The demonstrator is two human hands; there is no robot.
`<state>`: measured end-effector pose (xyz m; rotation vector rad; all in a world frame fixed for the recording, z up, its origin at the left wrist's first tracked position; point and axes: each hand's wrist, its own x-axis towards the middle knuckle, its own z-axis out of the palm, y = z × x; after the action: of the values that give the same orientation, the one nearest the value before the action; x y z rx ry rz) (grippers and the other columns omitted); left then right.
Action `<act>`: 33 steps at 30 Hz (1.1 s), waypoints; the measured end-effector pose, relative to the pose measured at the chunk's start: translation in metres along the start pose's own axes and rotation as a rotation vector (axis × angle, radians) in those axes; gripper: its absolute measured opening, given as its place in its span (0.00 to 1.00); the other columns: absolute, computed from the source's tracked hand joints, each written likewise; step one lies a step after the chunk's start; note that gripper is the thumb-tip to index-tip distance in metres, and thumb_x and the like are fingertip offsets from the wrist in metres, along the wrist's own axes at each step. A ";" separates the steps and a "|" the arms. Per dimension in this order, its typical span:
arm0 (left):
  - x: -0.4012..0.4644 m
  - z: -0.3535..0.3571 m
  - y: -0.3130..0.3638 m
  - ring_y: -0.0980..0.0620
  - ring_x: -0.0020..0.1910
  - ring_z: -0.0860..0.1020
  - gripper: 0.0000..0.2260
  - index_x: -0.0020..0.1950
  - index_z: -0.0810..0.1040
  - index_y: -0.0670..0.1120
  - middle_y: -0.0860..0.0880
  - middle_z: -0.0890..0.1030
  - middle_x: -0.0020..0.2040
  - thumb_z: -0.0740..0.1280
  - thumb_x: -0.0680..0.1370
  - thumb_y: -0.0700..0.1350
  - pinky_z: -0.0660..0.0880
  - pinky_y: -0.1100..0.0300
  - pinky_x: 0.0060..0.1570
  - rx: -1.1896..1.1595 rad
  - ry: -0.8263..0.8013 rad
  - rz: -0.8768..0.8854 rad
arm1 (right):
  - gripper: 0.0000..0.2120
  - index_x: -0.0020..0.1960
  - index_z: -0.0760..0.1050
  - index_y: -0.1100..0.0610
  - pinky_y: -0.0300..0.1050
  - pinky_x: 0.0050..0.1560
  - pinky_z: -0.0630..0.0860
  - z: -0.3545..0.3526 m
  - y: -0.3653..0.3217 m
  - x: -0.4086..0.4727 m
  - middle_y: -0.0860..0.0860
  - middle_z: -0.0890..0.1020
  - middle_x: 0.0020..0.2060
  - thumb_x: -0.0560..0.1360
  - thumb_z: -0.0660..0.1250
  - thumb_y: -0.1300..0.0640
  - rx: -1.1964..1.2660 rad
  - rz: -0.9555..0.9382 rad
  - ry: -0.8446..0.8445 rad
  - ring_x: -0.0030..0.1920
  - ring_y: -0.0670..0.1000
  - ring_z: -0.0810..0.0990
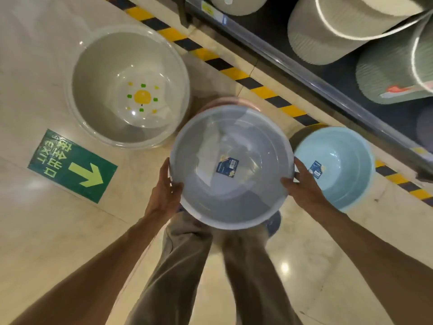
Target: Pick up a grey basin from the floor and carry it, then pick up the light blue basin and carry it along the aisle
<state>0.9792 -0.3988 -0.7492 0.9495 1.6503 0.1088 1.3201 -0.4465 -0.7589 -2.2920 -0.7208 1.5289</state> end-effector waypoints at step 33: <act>0.069 0.210 0.115 0.47 0.80 0.62 0.31 0.83 0.57 0.50 0.47 0.64 0.81 0.66 0.83 0.47 0.62 0.48 0.78 0.654 -0.148 0.534 | 0.39 0.83 0.56 0.47 0.52 0.75 0.65 -0.095 0.093 0.076 0.53 0.69 0.78 0.79 0.73 0.49 -0.099 -0.022 -0.020 0.76 0.54 0.69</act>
<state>1.2185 -0.3635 -0.8097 1.8381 1.2694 -0.1512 1.4530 -0.4784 -0.8264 -2.3337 -0.8427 1.5412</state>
